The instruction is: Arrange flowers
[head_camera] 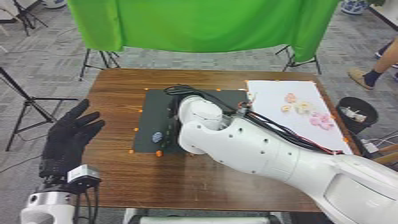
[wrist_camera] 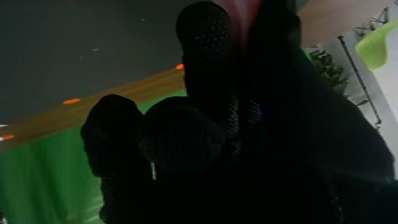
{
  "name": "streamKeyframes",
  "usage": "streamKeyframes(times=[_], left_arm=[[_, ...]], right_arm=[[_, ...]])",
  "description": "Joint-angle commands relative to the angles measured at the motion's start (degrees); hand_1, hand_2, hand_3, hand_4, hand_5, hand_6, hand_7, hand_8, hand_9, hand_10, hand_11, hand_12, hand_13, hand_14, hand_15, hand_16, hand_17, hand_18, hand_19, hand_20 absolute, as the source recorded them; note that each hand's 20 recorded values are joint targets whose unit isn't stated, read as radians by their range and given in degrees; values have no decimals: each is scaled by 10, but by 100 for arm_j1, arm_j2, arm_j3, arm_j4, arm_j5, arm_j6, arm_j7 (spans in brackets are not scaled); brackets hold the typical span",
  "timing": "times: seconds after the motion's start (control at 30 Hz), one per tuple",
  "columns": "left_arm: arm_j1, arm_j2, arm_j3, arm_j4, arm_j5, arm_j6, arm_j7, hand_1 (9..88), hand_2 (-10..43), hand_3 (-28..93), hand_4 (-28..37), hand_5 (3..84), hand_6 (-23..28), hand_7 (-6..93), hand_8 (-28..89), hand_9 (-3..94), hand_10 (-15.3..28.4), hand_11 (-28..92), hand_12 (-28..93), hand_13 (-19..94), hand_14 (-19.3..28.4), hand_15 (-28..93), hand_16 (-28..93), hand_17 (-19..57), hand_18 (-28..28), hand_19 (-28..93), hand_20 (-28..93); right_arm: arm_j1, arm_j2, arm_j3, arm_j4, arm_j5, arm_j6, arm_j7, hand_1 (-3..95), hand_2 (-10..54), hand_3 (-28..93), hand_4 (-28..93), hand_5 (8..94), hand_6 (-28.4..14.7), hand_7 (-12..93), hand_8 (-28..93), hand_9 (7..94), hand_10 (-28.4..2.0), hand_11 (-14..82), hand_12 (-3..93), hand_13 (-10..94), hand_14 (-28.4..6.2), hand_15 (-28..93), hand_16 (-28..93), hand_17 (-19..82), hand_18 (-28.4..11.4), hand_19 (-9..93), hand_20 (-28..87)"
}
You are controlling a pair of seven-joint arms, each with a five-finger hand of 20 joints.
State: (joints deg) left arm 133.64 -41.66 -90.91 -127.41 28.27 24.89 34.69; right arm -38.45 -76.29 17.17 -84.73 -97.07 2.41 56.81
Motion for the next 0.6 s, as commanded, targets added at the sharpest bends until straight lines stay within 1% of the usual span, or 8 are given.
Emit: streamKeyframes(times=[0.03, 0.13, 0.3, 0.33, 0.5, 0.53, 0.57, 0.6], left_arm=[[-46, -162, 2, 35, 91, -126, -101, 290, 77, 631, -232, 374, 95, 109, -81, 341, 193, 307, 128, 225, 254, 631, -120, -106, 199, 445, 157], [-60, -143, 8, 33, 82, -127, -70, 291, 78, 629, -232, 374, 95, 109, -81, 342, 193, 307, 129, 226, 255, 631, -120, -106, 199, 445, 156], [-94, -199, 9, 41, 144, -162, -137, 292, 78, 630, -230, 374, 95, 109, -81, 342, 193, 307, 129, 226, 255, 631, -119, -106, 200, 446, 156], [-111, -168, 33, 52, 122, -156, -100, 291, 78, 632, -229, 374, 95, 109, -81, 342, 193, 306, 129, 226, 255, 631, -120, -106, 200, 446, 156], [-120, -198, 33, 41, 144, -170, -150, 292, 78, 634, -227, 374, 95, 109, -81, 341, 193, 306, 129, 226, 254, 632, -120, -106, 199, 446, 156], [-133, -89, 83, 48, 54, -124, -53, 292, 77, 634, -227, 374, 95, 109, -81, 340, 193, 306, 129, 226, 254, 632, -120, -106, 199, 446, 156], [-119, -158, 44, 42, 122, -154, -134, 293, 77, 635, -227, 373, 94, 110, -80, 341, 193, 305, 129, 226, 255, 632, -120, -106, 199, 446, 156], [-131, -158, 47, 49, 115, -162, -134, 293, 77, 635, -227, 373, 95, 109, -81, 340, 192, 306, 129, 226, 255, 632, -120, -106, 199, 447, 156]], right_arm=[[65, -95, 75, 19, 97, -41, -1, 528, -83, 663, -274, 716, -4, 251, 13, 880, -104, 301, 203, 852, -27, 754, 171, 580, -184, 932, 418], [83, -108, 71, 31, 84, -48, 13, 518, -86, 660, -274, 709, -5, 250, 11, 876, -105, 303, 198, 848, -27, 756, 171, 577, -184, 932, 418], [87, -126, 68, 70, 65, -113, 26, 509, -86, 657, -271, 693, -13, 247, 8, 867, -107, 306, 194, 843, -28, 759, 169, 574, -184, 932, 418], [99, -120, 65, 66, 91, -136, 32, 508, -86, 657, -270, 692, -13, 247, 8, 866, -107, 307, 194, 843, -28, 760, 169, 574, -184, 932, 419], [86, -151, 82, 85, 55, -182, 56, 497, -86, 659, -267, 684, -14, 245, 8, 860, -107, 310, 191, 840, -29, 762, 167, 571, -183, 932, 419], [105, -148, 75, 91, 95, -197, 69, 494, -87, 661, -266, 682, -14, 244, 8, 859, -107, 311, 191, 839, -28, 763, 167, 571, -184, 932, 419], [85, -153, 101, 102, 117, -239, 74, 489, -87, 665, -265, 676, -16, 242, 7, 856, -107, 313, 190, 838, -28, 763, 166, 571, -183, 932, 419], [79, -156, 117, 113, 111, -277, 101, 485, -87, 669, -265, 671, -17, 241, 6, 855, -107, 313, 189, 838, -29, 764, 166, 571, -183, 932, 419]])
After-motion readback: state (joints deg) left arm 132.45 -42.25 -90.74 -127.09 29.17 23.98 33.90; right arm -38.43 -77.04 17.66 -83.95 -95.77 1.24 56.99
